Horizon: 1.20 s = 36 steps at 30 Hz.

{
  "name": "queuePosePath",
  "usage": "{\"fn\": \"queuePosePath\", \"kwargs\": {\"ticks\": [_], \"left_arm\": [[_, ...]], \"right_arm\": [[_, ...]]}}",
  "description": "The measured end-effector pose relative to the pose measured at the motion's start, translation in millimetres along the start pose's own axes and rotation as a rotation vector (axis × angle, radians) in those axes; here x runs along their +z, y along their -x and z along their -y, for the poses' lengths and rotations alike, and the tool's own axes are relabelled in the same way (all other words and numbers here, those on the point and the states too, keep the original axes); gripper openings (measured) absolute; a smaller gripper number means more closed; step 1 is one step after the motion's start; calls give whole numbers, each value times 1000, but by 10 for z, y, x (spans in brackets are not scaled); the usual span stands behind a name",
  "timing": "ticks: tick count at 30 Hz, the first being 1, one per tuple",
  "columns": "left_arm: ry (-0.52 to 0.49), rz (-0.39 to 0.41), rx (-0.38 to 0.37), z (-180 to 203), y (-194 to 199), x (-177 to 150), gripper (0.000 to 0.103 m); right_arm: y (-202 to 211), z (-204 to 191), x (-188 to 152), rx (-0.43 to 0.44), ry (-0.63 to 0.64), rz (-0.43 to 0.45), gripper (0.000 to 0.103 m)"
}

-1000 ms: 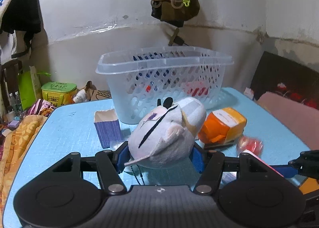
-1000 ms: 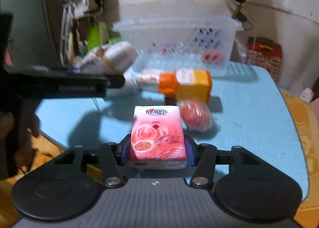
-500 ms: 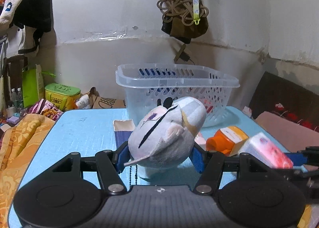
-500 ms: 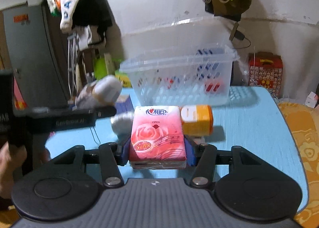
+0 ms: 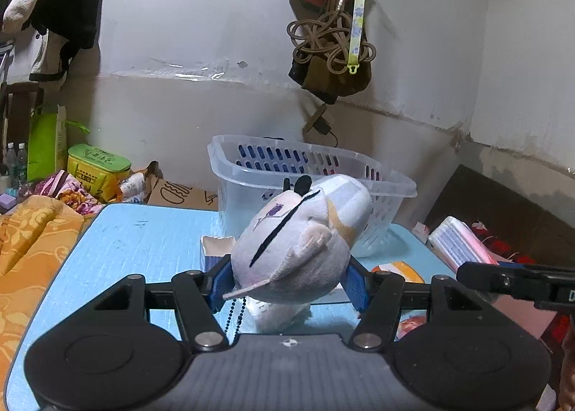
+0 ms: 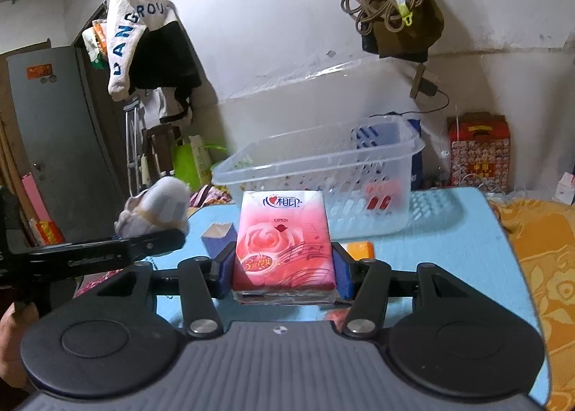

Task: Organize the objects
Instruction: 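Carry the tissue pack and plush toy over the basket and open both grippers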

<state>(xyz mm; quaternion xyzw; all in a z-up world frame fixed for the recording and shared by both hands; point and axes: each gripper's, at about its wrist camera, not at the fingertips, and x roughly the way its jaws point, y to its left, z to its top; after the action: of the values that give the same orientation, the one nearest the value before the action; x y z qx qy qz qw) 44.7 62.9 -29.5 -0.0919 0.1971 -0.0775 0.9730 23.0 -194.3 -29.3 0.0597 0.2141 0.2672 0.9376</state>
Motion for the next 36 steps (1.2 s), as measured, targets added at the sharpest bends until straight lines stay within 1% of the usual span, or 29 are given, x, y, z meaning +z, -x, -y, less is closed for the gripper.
{"fn": "queuePosePath", "kwargs": {"ticks": [3,6,8,10,12,16,18,20,21,22,23,24,25,26,28,30,31,33,34,35,36], "left_arm": [[31,19,-12,-26,42,146,66],[23,60,-15,20,23,396,66],[25,71,-23,64,-84,616,66],[20,65,-24,115,-259,827,66],[-10,64,-11,170,-456,1035,66],[-43,41,12,190,-882,1402,66],[-31,21,24,154,-1117,1491,66],[-35,-19,27,140,-1364,1484,66],[-47,-47,29,155,-1465,1450,66],[-62,-61,39,172,-1560,1384,69],[-78,-64,67,191,-1637,1313,75],[-85,-65,93,200,-1672,1252,83],[-90,-50,113,205,-1673,1200,91],[-100,-13,129,210,-1624,1150,94],[-104,28,126,192,-1505,1113,100],[-77,65,128,142,-1322,1095,100],[-56,76,115,113,-1214,1089,100],[-22,103,59,64,-959,1037,103],[-11,136,28,62,-824,1008,103],[0,174,-19,32,-668,936,103],[-3,170,-59,35,-561,883,103]], "right_arm": [[-5,18,151,-11,14,34,56],[-87,15,411,-38,46,82,56],[-246,25,620,-53,69,103,56],[-468,53,791,-62,83,114,56],[-685,90,891,-92,100,105,56],[-1080,301,1061,-111,79,74,56],[-1252,427,1090,-128,73,50,56],[-1430,517,1080,-136,79,14,56],[-1496,540,1062,-137,84,-4,58],[-1540,548,1050,-136,85,-16,62],[-1570,556,1043,-135,89,-28,68],[-1556,543,1020,-147,90,-20,79],[-1503,532,1008,-160,90,6,97],[-1446,521,985,-167,91,32,103],[-1284,480,946,-170,102,76,103],[-1112,440,932,-183,96,104,103],[-988,411,899,-192,84,121,103],[-733,365,796,-176,67,154,103],[-660,358,761,-168,60,158,103],[-571,342,693,-164,51,158,103],[-478,326,615,-167,40,151,103]]}}
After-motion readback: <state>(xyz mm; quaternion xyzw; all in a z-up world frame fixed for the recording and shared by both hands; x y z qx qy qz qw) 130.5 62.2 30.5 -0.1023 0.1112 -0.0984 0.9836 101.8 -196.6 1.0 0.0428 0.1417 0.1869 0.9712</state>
